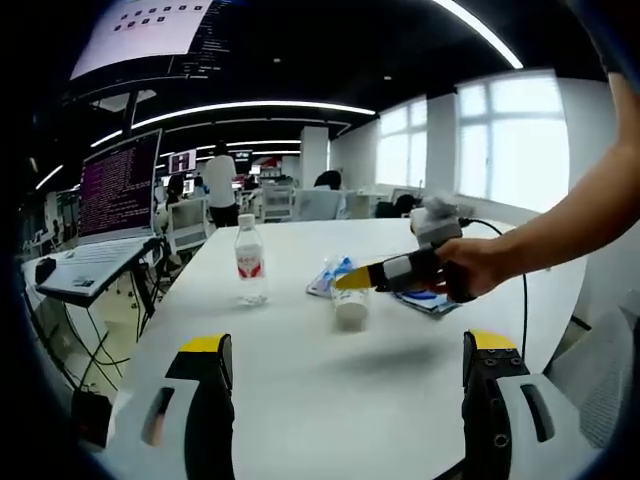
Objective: Arrange the tabletop items into an orderly group along one side of the table until the central work area is clear of visible clutter.
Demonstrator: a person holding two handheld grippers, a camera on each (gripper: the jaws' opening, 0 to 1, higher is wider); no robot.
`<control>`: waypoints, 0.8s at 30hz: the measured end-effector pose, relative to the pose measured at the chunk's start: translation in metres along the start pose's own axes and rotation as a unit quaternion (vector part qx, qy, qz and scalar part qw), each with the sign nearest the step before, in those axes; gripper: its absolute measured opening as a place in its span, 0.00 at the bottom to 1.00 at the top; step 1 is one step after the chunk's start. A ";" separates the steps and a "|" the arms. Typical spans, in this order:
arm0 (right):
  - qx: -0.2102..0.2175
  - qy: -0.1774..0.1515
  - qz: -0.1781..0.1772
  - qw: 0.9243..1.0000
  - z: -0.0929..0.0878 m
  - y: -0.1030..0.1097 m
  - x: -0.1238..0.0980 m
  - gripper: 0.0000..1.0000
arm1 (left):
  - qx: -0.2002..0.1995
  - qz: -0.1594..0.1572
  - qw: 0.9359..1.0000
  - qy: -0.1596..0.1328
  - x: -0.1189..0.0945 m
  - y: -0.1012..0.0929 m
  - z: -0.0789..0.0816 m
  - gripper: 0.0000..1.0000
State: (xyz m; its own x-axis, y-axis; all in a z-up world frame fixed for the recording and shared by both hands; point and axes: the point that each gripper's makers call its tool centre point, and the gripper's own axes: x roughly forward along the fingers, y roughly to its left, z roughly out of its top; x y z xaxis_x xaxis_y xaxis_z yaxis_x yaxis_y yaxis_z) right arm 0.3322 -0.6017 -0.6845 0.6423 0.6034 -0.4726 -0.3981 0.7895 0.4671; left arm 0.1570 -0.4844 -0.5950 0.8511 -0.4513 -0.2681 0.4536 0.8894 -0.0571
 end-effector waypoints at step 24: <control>0.088 0.011 -0.097 0.991 0.007 -0.032 0.042 0.79 | -0.003 0.005 1.000 0.001 0.000 0.002 0.000 0.96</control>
State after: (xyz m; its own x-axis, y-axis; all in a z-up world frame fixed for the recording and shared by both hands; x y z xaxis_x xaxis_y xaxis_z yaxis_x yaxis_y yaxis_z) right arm 0.3764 -0.6021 -0.7143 0.6802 0.4457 -0.5820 -0.1459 0.8604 0.4883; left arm 0.1575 -0.4825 -0.5954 0.8552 -0.4418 -0.2709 0.4432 0.8944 -0.0595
